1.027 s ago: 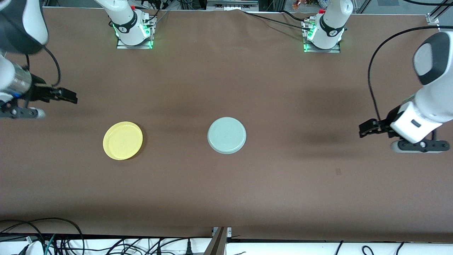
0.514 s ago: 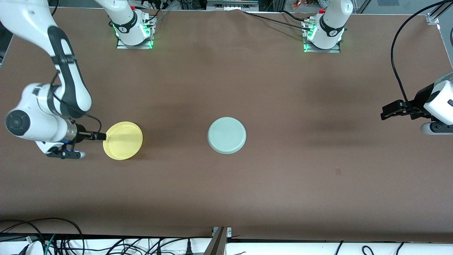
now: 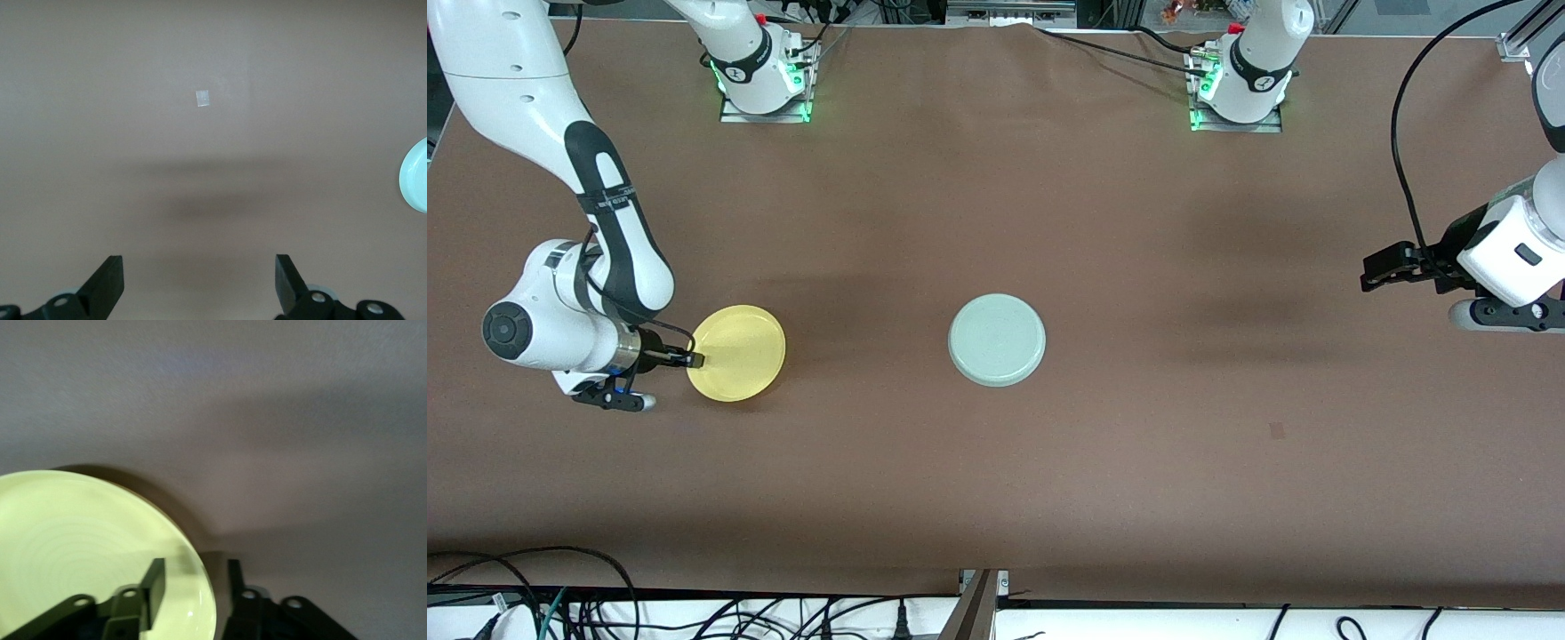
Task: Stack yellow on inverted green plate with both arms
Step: 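Reach the right gripper to the yellow plate rim and grasp it, then carry the yellow plate with the right gripper onto the inverted green plate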
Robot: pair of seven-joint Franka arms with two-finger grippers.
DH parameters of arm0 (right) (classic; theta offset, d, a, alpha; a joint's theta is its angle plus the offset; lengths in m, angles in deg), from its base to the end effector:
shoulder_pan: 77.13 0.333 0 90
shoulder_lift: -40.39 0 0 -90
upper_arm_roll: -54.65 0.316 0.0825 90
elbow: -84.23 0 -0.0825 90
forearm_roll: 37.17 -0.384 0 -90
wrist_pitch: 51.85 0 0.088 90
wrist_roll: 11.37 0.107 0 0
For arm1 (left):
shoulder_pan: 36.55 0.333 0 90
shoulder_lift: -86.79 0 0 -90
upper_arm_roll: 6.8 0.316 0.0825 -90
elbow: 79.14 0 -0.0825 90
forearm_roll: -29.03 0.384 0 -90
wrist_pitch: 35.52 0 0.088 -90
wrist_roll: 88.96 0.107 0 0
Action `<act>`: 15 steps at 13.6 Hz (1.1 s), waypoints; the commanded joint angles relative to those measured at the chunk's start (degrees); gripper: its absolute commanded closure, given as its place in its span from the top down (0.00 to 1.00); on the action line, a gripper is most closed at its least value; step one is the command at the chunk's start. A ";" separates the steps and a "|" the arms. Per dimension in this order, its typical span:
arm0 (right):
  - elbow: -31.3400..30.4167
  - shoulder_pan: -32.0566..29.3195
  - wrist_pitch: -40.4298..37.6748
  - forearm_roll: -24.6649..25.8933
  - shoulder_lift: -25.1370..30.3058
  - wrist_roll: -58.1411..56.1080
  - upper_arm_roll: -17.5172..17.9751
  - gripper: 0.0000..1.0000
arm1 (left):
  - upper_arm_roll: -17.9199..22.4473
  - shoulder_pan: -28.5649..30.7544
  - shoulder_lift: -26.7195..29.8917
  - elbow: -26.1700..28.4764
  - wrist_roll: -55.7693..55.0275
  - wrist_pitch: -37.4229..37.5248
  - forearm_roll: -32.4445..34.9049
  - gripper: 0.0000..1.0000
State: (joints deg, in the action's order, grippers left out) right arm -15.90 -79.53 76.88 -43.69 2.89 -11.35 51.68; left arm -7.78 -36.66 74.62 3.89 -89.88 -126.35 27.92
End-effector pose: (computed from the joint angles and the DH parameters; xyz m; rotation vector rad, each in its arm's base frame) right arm 0.6458 -0.0551 0.1866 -3.0647 0.2517 0.2326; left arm 0.6166 -0.0127 0.5585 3.1177 -0.0027 -0.1195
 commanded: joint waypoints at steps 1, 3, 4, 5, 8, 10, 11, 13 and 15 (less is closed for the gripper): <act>0.46 -0.59 -0.85 -1.04 -0.47 -0.46 0.68 0.00 | 0.64 -0.24 2.93 2.92 1.09 0.21 -0.74 1.00; 0.89 -0.50 -1.64 -0.95 0.05 -0.81 1.03 0.00 | 0.64 -0.15 2.85 3.02 1.00 0.48 -0.74 1.00; 1.16 -0.50 -4.08 -0.95 0.92 -0.90 1.12 0.00 | 0.64 0.28 2.50 2.49 1.00 1.44 -0.74 1.00; 1.94 -0.50 -6.02 -1.04 2.24 -0.81 2.16 0.00 | 0.64 0.55 2.06 2.32 1.17 1.79 -0.74 1.00; 4.67 -0.15 -12.52 -1.56 6.28 0.41 8.39 0.00 | 0.64 0.73 1.71 1.88 1.18 1.80 -0.74 1.00; 6.34 -0.15 -13.42 -1.56 6.91 4.88 11.74 0.00 | 0.64 0.64 1.62 1.61 1.09 1.80 -0.74 1.00; 7.30 -0.15 -13.77 -1.65 6.73 8.04 13.93 0.00 | 0.64 0.64 1.62 1.52 1.09 1.80 -0.74 1.00; 7.40 0.73 -13.08 -1.65 6.30 18.30 18.06 0.00 | 0.64 0.64 1.62 1.43 1.09 1.80 -0.74 1.00; 9.23 5.10 -12.11 -1.56 4.90 25.44 19.31 0.00 | 0.64 0.64 1.62 1.43 1.00 1.88 -0.74 1.00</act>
State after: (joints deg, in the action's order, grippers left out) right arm -9.21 -77.62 64.37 -44.63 9.67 8.26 70.22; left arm -7.11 -36.30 75.61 5.24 -89.86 -125.01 27.92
